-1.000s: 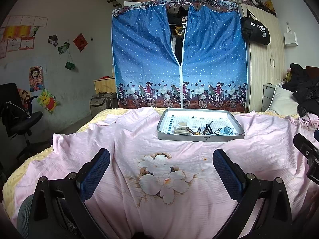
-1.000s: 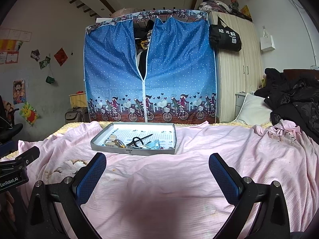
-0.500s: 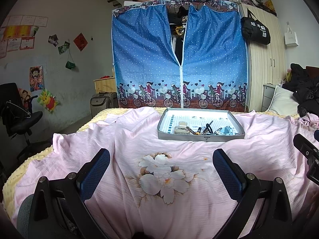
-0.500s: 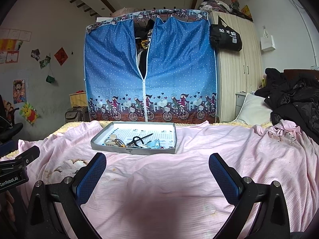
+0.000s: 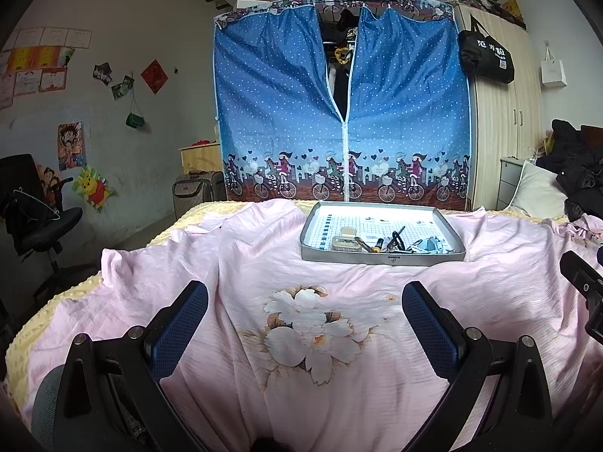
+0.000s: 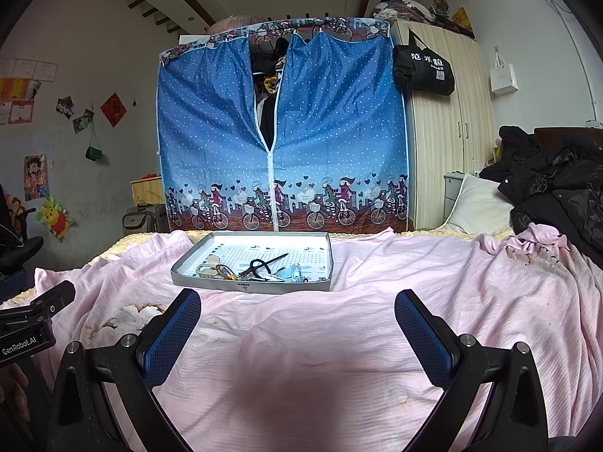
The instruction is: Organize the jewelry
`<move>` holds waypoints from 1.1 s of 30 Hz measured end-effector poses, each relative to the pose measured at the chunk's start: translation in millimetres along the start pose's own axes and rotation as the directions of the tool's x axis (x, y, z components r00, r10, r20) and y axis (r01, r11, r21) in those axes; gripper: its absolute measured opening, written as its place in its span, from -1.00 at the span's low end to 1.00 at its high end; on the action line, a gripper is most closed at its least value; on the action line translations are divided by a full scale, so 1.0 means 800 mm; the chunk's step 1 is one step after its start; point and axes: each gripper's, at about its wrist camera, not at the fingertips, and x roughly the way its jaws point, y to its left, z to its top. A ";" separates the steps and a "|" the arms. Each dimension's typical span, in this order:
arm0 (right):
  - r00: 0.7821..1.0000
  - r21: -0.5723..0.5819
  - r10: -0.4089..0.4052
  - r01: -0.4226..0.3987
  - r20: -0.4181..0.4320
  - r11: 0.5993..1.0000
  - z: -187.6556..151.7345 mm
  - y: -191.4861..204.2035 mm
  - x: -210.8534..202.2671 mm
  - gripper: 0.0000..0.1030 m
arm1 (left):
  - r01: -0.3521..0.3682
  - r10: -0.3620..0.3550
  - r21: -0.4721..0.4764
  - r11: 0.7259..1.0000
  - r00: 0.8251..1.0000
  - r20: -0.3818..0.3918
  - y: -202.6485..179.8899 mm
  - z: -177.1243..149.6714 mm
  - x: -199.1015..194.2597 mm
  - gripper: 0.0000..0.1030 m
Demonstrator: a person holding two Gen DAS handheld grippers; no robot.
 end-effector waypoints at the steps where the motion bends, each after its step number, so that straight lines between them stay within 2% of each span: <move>1: 1.000 0.001 0.000 0.000 0.000 1.000 0.000 0.000 0.000 1.00 | -0.002 0.002 0.000 1.000 1.000 -0.002 0.000 0.000 0.000 0.96; 33: 1.000 0.000 0.000 0.000 -0.004 1.000 0.000 -0.001 0.000 1.00 | -0.005 0.005 -0.008 1.000 1.000 -0.016 0.002 0.002 0.001 0.96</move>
